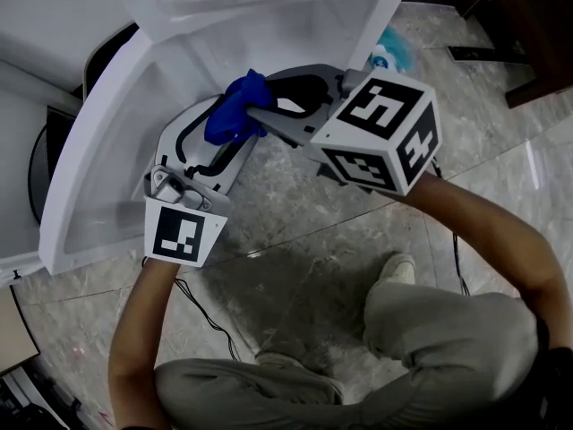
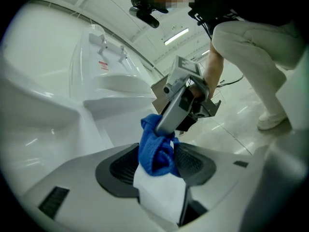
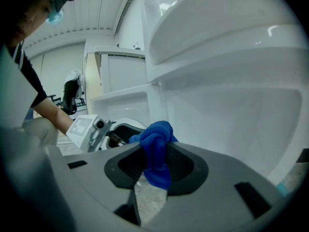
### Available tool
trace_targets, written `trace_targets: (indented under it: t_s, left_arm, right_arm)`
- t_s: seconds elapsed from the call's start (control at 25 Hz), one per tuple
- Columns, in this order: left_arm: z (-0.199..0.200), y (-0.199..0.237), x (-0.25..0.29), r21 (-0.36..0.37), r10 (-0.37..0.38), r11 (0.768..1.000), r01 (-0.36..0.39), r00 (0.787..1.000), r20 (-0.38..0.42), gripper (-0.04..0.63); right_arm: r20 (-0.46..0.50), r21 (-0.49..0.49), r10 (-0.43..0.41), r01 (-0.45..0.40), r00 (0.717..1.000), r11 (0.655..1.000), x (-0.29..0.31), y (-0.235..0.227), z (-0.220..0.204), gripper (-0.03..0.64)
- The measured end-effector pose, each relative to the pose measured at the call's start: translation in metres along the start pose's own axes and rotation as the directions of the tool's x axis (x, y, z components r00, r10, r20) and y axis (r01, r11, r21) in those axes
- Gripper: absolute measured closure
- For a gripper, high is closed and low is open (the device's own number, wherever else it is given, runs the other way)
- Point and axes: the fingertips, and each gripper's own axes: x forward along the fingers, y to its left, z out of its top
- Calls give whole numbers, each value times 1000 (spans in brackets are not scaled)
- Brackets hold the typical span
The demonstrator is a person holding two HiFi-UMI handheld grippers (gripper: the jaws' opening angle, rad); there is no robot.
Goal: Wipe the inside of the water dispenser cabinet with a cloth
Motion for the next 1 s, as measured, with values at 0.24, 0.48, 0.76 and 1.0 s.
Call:
trace_targets:
  t_s: [0.24, 0.48, 0.76, 1.0]
  left_arm:
    - [-11, 5, -24, -69, 23, 997, -28, 998, -66, 383]
    - [-7, 2, -41, -46, 27, 998, -32, 994, -109, 587]
    - [-10, 6, -64, -102, 45, 993, -63, 985, -164, 589]
    - [-24, -16, -68, -97, 6, 995, -29, 972, -233, 589]
  right_arm:
    - [36, -29, -163, 164, 986, 986, -10, -59, -4, 515]
    - [30, -11, -178, 178, 984, 984, 16, -80, -17, 514]
    - [31, 22, -252, 252, 967, 968, 39, -121, -39, 514]
    - [19, -27, -302, 302, 953, 953, 71, -145, -55, 514]
